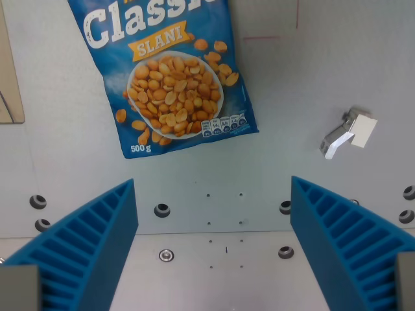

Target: Move in base negative y

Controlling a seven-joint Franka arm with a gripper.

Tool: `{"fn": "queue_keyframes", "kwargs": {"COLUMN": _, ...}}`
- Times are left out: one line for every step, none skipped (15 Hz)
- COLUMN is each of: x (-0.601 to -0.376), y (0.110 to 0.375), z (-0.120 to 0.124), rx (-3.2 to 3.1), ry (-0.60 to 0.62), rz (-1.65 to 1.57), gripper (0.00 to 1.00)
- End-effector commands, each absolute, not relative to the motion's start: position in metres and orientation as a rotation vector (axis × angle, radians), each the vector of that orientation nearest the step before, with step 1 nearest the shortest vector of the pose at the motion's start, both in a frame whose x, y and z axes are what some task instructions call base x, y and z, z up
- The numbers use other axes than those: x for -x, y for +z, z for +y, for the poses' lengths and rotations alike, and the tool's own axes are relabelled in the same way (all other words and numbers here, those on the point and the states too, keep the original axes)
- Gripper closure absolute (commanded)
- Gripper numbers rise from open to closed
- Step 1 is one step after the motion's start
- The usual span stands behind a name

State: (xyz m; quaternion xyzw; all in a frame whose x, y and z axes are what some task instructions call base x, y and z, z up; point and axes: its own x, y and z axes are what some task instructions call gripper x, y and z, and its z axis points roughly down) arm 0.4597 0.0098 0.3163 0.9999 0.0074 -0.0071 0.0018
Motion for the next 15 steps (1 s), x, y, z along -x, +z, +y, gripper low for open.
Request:
{"fn": "queue_keyframes", "kwargs": {"x": -0.460, "y": 0.320, "z": 0.005, "rx": -3.138, "ry": -0.011, "rz": 0.023, "gripper": 0.00}}
{"fn": "queue_keyframes", "kwargs": {"x": -0.460, "y": 0.320, "z": 0.000, "rx": -3.138, "ry": -0.011, "rz": 0.023, "gripper": 0.00}}
{"fn": "queue_keyframes", "kwargs": {"x": -0.459, "y": 0.320, "z": -0.005, "rx": -3.138, "ry": -0.011, "rz": 0.023, "gripper": 0.00}}
{"fn": "queue_keyframes", "kwargs": {"x": -0.459, "y": 0.320, "z": -0.010, "rx": -3.138, "ry": -0.011, "rz": 0.023, "gripper": 0.00}}
{"fn": "queue_keyframes", "kwargs": {"x": -0.459, "y": 0.319, "z": -0.015, "rx": -3.138, "ry": -0.011, "rz": 0.023, "gripper": 0.00}}
{"fn": "queue_keyframes", "kwargs": {"x": -0.459, "y": 0.319, "z": -0.020, "rx": -3.138, "ry": -0.011, "rz": 0.023, "gripper": 0.00}}
{"fn": "queue_keyframes", "kwargs": {"x": -0.459, "y": 0.319, "z": -0.025, "rx": -3.138, "ry": -0.011, "rz": 0.023, "gripper": 0.00}}
{"fn": "queue_keyframes", "kwargs": {"x": -0.459, "y": 0.319, "z": -0.030, "rx": -3.138, "ry": -0.011, "rz": 0.023, "gripper": 0.00}}
{"fn": "queue_keyframes", "kwargs": {"x": -0.459, "y": 0.319, "z": -0.035, "rx": -3.138, "ry": -0.011, "rz": 0.023, "gripper": 0.00}}
{"fn": "queue_keyframes", "kwargs": {"x": -0.460, "y": 0.319, "z": -0.040, "rx": -3.138, "ry": -0.011, "rz": 0.023, "gripper": 0.00}}
{"fn": "queue_keyframes", "kwargs": {"x": -0.460, "y": 0.319, "z": -0.045, "rx": -3.138, "ry": -0.011, "rz": 0.023, "gripper": 0.00}}
{"fn": "queue_keyframes", "kwargs": {"x": -0.460, "y": 0.319, "z": -0.050, "rx": -3.138, "ry": -0.011, "rz": 0.023, "gripper": 0.00}}
{"fn": "queue_keyframes", "kwargs": {"x": -0.460, "y": 0.319, "z": -0.055, "rx": -3.138, "ry": -0.011, "rz": 0.023, "gripper": 0.00}}
{"fn": "queue_keyframes", "kwargs": {"x": -0.460, "y": 0.319, "z": -0.060, "rx": -3.138, "ry": -0.011, "rz": 0.023, "gripper": 0.00}}
{"fn": "queue_keyframes", "kwargs": {"x": -0.460, "y": 0.319, "z": -0.065, "rx": -3.138, "ry": -0.011, "rz": 0.023, "gripper": 0.00}}
